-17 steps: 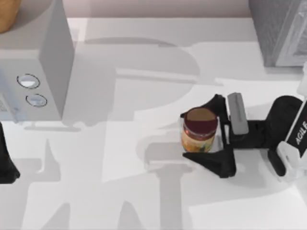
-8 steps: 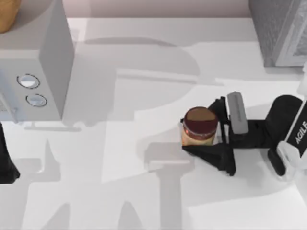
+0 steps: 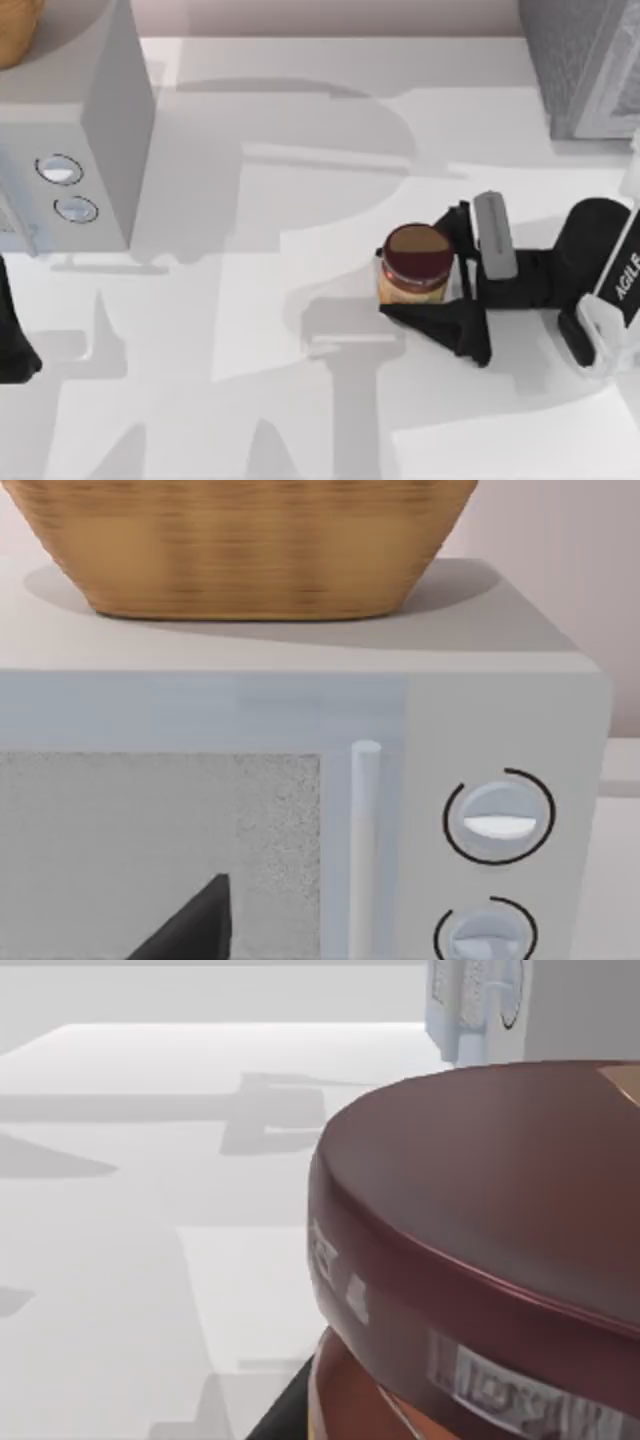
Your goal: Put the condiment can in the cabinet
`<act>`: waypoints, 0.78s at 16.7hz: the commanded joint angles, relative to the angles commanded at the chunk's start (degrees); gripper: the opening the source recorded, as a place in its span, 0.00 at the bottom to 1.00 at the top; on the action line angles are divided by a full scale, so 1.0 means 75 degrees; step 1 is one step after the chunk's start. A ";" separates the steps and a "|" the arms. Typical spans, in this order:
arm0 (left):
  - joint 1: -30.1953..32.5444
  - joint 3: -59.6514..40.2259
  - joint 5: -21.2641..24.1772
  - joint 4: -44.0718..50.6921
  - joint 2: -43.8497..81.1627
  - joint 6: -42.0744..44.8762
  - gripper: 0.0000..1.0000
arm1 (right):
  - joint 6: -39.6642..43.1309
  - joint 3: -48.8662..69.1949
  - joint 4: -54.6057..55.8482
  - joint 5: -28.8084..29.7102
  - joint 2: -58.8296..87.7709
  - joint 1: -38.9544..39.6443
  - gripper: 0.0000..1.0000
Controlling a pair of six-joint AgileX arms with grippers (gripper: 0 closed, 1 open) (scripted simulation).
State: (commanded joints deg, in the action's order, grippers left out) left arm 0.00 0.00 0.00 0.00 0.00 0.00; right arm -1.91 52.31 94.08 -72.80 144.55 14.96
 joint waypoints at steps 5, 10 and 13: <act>0.0000 0.0000 0.0000 0.0000 0.0000 0.0000 1.00 | 0.0000 0.0000 0.0000 0.0000 0.0000 0.0000 0.00; 0.0000 0.0000 0.0000 0.0000 0.0000 0.0000 1.00 | 0.0015 0.0007 -0.0173 -0.0004 -0.0253 -0.0021 0.00; 0.0000 0.0000 0.0000 0.0000 0.0000 0.0000 1.00 | -0.0007 -0.0070 -0.0816 -0.0015 -0.0984 -0.0007 0.00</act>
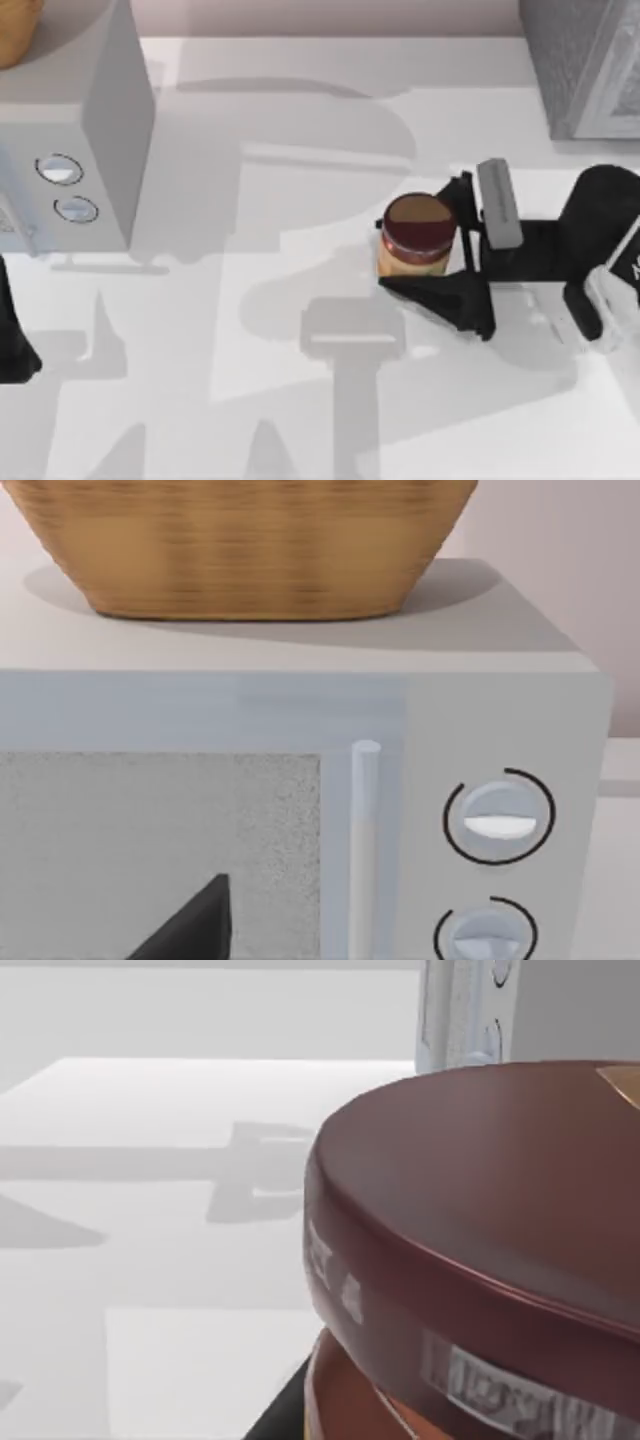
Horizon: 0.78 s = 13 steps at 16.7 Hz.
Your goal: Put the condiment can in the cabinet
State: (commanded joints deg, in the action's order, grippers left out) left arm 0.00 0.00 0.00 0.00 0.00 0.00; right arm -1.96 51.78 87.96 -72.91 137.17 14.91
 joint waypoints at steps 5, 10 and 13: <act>0.0000 0.0000 0.0000 0.0000 0.0000 0.0000 1.00 | -0.0098 -0.0198 -0.1546 -0.0026 -0.1695 0.0021 0.00; 0.0000 0.0000 0.0000 0.0000 0.0000 0.0000 1.00 | -0.0158 -0.0312 -0.2775 -0.0032 -0.3106 0.0007 0.00; 0.0000 0.0000 0.0000 0.0000 0.0000 0.0000 1.00 | -0.0162 -0.0324 -0.2971 -0.0028 -0.3341 -0.0001 0.00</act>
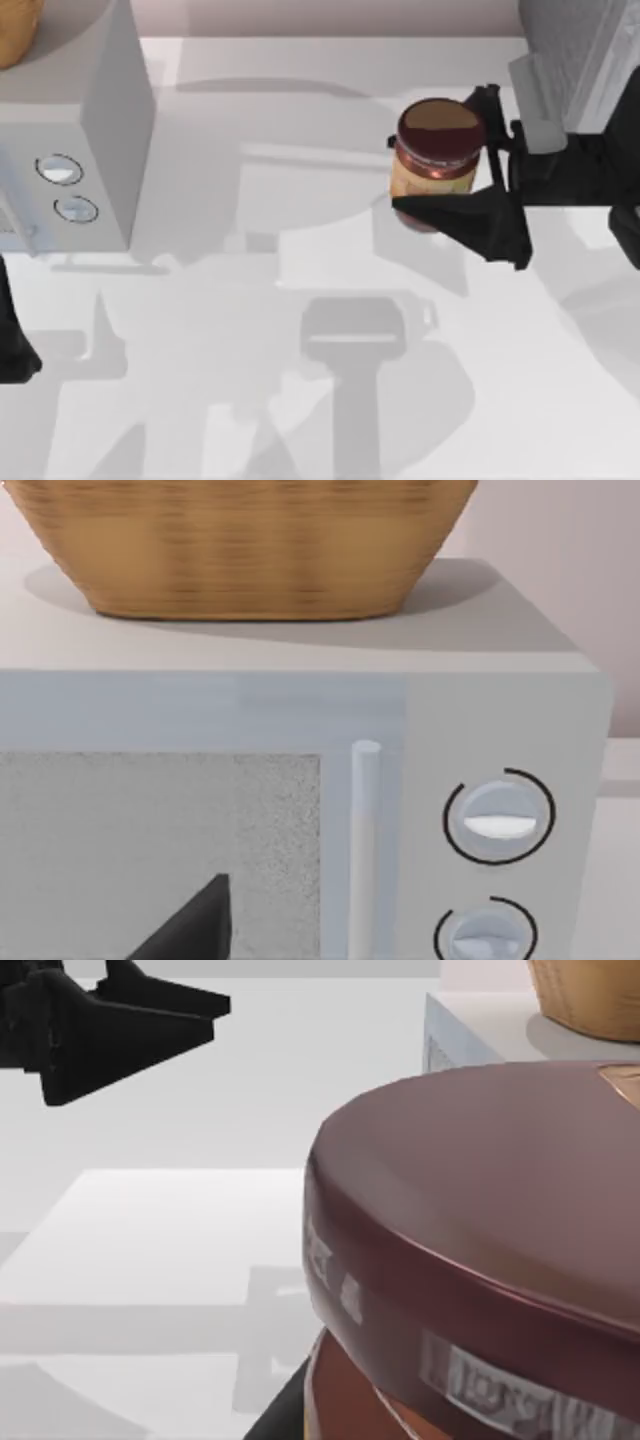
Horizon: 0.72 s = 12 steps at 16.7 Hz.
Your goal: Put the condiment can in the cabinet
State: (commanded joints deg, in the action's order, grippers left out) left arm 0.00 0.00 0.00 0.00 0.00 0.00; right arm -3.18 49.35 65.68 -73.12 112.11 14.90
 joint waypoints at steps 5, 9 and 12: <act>0.0000 0.0000 0.0000 0.0000 0.0000 0.0000 1.00 | 0.0009 0.0009 -0.0008 0.0047 -0.0053 -0.0019 0.00; 0.0000 0.0000 0.0000 0.0000 0.0000 0.0000 1.00 | 0.0135 -0.0416 -0.0599 0.0804 -0.1176 -0.0188 0.00; 0.0000 0.0000 0.0000 0.0000 0.0000 0.0000 1.00 | 0.0190 -0.1120 -0.1531 0.1835 -0.2850 -0.0394 0.00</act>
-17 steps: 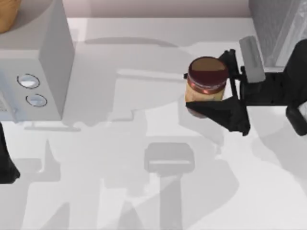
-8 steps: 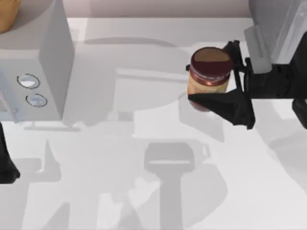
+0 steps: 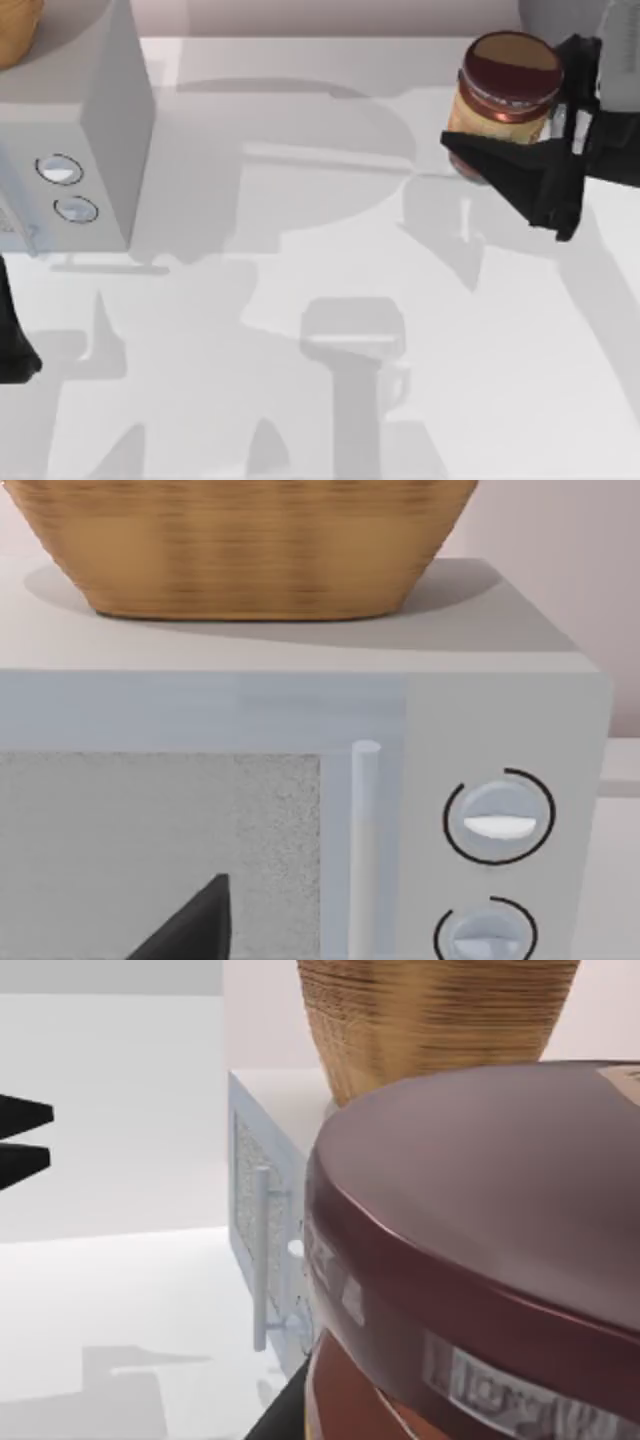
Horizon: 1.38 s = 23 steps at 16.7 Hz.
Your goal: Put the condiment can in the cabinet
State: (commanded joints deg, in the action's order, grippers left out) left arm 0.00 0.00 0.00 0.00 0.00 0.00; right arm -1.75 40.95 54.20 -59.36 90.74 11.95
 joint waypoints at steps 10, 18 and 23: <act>0.0000 0.0000 0.0000 0.0000 0.0000 0.0000 1.00 | 0.0129 -0.3421 -0.4511 0.4859 -0.8055 -0.0962 0.00; 0.0000 0.0000 0.0000 0.0000 0.0000 0.0000 1.00 | 0.0231 -0.5346 -0.7074 0.7750 -1.1925 -0.1558 0.00; 0.0000 0.0000 0.0000 0.0000 0.0000 0.0000 1.00 | 0.0234 -0.5461 -0.7226 0.7915 -1.2098 -0.1593 0.00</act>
State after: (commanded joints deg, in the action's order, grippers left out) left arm 0.00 0.00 0.00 0.00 0.00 0.00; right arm 0.00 0.00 0.00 0.00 0.00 0.00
